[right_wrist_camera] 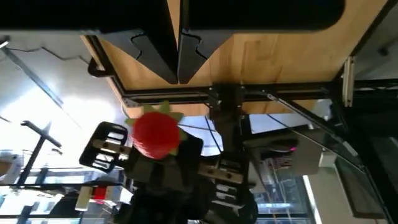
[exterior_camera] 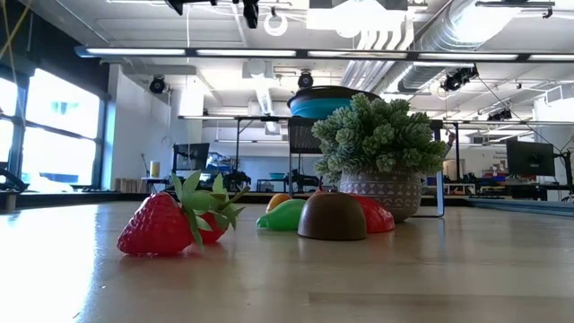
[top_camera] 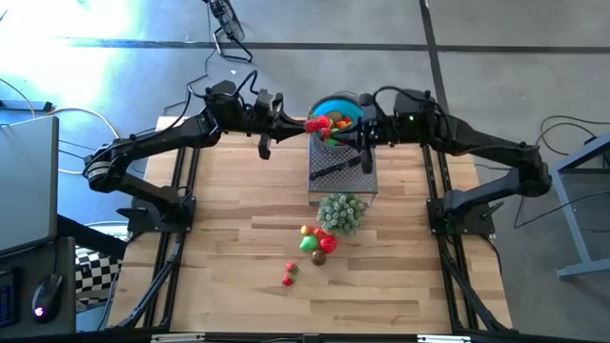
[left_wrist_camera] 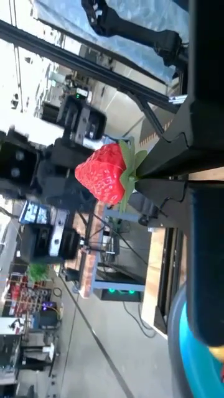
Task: Pick & Place Fruit
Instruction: Put the red strawberry into the blue strainer bowl
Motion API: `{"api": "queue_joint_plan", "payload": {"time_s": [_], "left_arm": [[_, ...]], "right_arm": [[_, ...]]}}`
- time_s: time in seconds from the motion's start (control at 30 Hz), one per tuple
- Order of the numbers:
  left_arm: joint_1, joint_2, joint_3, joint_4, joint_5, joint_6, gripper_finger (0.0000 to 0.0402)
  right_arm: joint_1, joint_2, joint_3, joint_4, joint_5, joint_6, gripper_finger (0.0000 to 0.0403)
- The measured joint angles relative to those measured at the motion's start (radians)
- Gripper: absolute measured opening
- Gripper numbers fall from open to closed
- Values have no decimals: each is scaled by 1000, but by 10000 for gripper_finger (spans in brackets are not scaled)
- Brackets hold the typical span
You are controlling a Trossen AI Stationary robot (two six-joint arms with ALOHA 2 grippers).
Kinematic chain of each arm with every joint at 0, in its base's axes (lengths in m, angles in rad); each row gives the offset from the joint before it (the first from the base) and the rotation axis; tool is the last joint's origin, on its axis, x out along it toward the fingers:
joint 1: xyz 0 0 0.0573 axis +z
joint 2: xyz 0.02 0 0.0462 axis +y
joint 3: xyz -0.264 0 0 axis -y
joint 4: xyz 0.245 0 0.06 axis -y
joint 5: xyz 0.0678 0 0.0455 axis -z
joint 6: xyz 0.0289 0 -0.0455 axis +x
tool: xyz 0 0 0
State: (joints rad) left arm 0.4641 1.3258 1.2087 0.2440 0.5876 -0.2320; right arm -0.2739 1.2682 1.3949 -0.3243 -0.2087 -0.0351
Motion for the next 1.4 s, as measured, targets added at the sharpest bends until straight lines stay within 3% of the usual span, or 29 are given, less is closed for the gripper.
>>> {"api": "queue_joint_plan", "payload": {"time_s": [0.47, 0.6, 0.9, 1.03, 1.17, 1.4], "left_arm": [[1, 0, 0, -11, 7, 3, 1], [1, 0, 0, -11, 34, 0, 1], [0, -1, 0, -7, 40, -8, 1], [0, -4, 0, -7, 54, -8, 1], [0, -4, 0, -7, 54, -8, 1], [0, -4, 0, -7, 53, -1, 1]], "right_arm": [[-80, 37, 0, 136, -27, -40, 15], [-87, 56, -1, 127, -29, 11, 63], [-89, 64, -1, 131, -6, 13, 243], [-90, 64, -1, 131, -6, 13, 304], [-89, 64, -1, 133, -24, 13, 334], [-67, 118, -1, 186, -53, 37, 339]]}}
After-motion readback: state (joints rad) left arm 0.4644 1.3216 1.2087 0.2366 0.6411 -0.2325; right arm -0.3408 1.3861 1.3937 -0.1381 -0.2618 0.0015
